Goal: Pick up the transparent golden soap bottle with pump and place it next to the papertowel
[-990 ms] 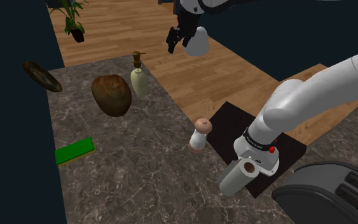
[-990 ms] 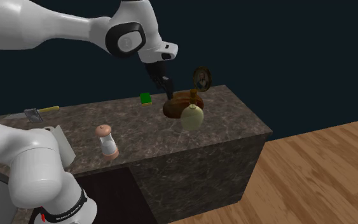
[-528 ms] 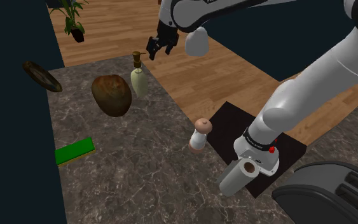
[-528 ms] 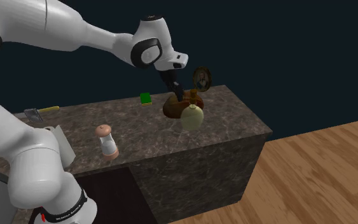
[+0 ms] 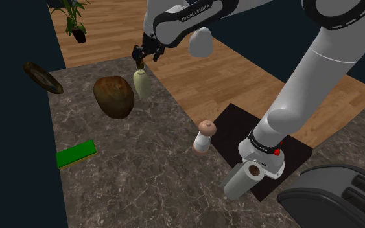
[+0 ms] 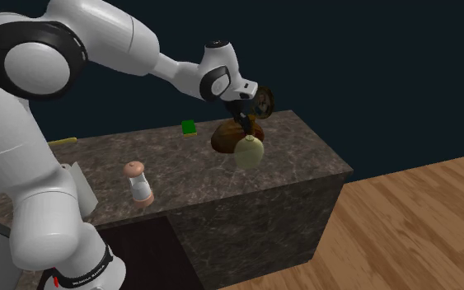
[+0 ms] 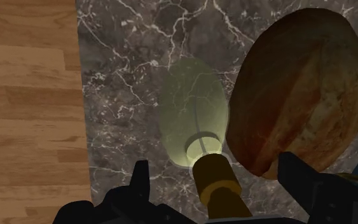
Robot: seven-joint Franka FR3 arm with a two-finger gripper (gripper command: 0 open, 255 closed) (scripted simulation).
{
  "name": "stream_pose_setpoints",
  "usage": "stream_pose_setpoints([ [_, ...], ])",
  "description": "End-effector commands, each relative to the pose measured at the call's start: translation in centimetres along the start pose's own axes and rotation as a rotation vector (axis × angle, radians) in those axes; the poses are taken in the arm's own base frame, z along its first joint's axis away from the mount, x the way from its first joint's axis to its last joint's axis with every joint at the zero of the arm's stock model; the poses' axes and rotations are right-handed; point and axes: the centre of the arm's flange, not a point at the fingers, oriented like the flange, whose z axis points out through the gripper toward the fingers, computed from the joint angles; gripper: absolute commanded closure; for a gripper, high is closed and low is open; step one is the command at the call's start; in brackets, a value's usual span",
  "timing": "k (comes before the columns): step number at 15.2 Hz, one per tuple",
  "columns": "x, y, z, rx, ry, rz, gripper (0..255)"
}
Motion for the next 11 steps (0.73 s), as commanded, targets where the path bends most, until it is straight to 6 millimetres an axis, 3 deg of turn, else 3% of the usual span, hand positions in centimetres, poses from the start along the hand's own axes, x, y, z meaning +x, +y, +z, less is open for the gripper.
stream_pose_setpoints([
  [1,1.1,-0.8,1.9,0.001,0.007,0.023,0],
  [8,1.1,-0.8,5.6,0.001,0.007,0.023,0],
  [11,1.1,-0.8,5.9,0.001,0.007,0.023,0],
])
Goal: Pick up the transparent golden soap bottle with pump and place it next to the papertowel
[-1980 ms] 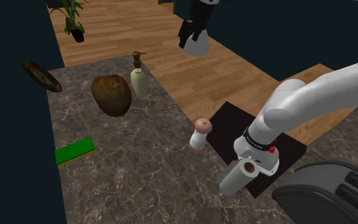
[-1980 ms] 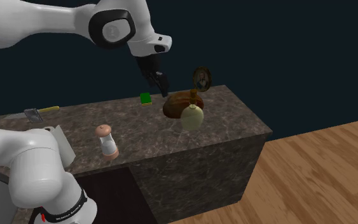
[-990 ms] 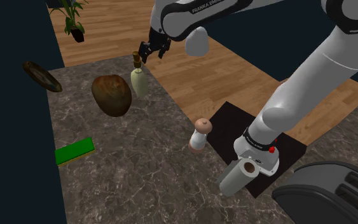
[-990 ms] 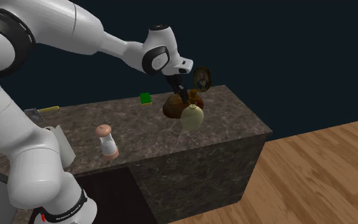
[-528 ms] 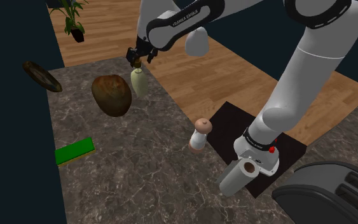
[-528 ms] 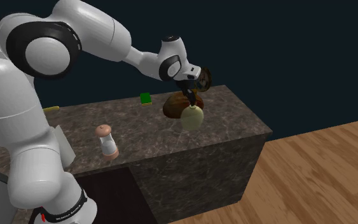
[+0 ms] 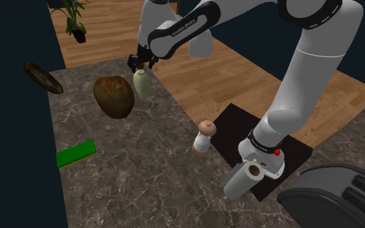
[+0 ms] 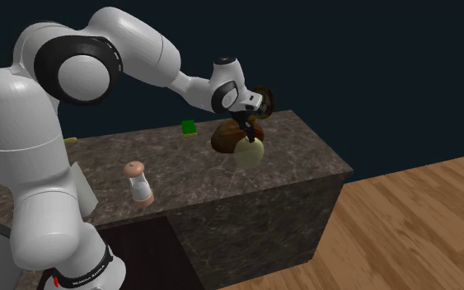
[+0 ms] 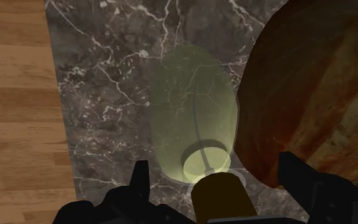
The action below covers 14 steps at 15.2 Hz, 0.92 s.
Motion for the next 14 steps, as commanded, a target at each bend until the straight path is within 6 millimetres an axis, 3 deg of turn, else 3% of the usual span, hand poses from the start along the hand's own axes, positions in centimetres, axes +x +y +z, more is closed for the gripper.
stream_pose_setpoints([
  [1,-0.02,-0.02,0.09,0.000,0.000,0.000,0],
  [5,-0.01,-0.02,0.08,0.000,0.000,0.000,0],
  [6,-0.01,-0.02,0.08,0.000,0.000,0.000,255],
  [14,-0.02,-0.02,0.09,0.000,0.000,0.000,255],
])
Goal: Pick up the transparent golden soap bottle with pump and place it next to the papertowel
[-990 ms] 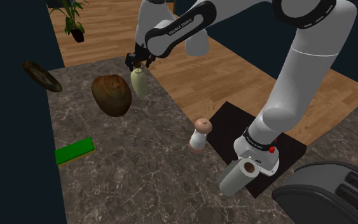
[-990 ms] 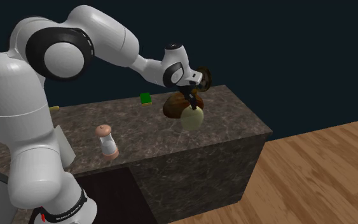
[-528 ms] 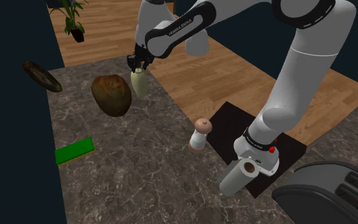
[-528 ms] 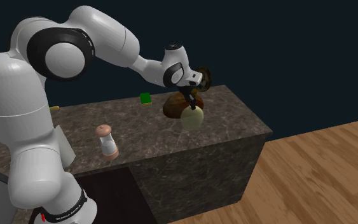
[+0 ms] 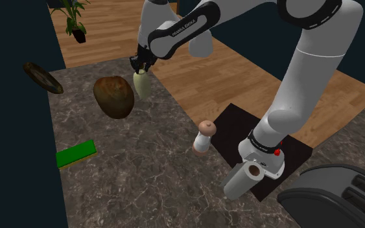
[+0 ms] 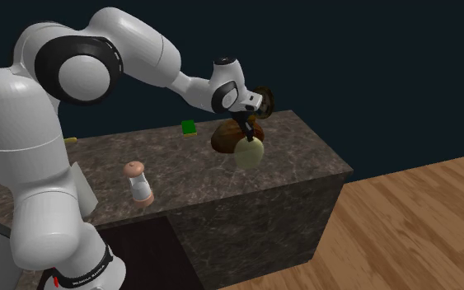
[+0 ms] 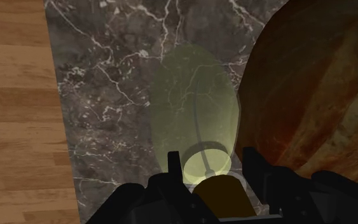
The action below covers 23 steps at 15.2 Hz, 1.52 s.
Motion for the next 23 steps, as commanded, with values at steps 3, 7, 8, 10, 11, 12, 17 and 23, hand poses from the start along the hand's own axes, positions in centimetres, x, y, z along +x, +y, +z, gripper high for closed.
stream_pose_setpoints([
  [3,0.3,-0.1,-1.0,0.000,0.000,0.000,255],
  [7,1.0,-0.3,-3.0,0.000,0.000,0.000,255],
  [8,1.1,-0.4,-3.5,0.000,0.000,0.000,255],
  [10,1.5,-0.5,-4.5,0.000,0.000,0.000,255],
  [11,1.6,-0.5,-5.0,0.000,0.000,0.000,255],
  [12,1.8,-0.6,-5.5,0.000,0.000,0.000,255],
  [17,2.6,-0.8,-8.0,0.000,0.000,0.000,255],
  [23,3.6,-1.1,-11.0,0.000,0.000,0.000,255],
])
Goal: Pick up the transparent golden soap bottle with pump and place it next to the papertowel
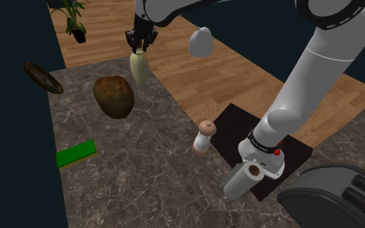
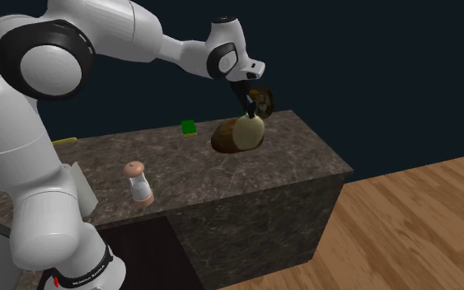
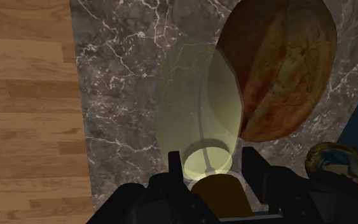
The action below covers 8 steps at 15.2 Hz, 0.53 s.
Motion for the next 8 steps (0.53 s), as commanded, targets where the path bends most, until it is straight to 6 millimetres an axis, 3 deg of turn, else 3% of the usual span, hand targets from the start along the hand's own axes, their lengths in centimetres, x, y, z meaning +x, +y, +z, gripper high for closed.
stream_pose_setpoints([
  [1,0.3,0.0,-1.1,0.000,0.000,0.000,255],
  [8,1.5,-0.4,-4.6,0.000,0.000,0.000,255],
])
